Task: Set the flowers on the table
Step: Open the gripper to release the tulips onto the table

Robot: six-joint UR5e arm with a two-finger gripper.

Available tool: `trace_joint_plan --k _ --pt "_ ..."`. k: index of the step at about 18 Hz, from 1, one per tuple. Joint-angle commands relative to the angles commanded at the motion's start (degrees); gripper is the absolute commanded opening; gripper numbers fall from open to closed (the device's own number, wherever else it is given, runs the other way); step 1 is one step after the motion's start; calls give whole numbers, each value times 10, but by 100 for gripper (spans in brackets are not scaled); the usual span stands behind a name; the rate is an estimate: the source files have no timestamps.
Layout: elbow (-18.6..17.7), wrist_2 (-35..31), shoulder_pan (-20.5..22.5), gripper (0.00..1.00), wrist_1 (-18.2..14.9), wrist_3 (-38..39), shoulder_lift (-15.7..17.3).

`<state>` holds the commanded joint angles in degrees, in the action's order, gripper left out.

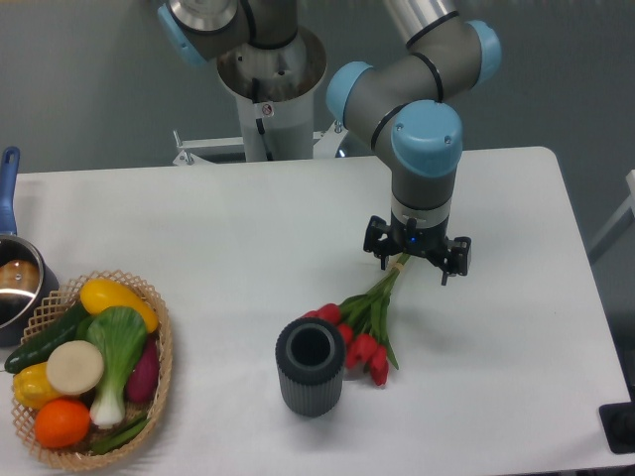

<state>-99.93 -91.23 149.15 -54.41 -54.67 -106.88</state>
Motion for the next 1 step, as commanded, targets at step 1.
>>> trace_joint_plan --k 1 --pt "-1 -4 0 100 0 0 -1"
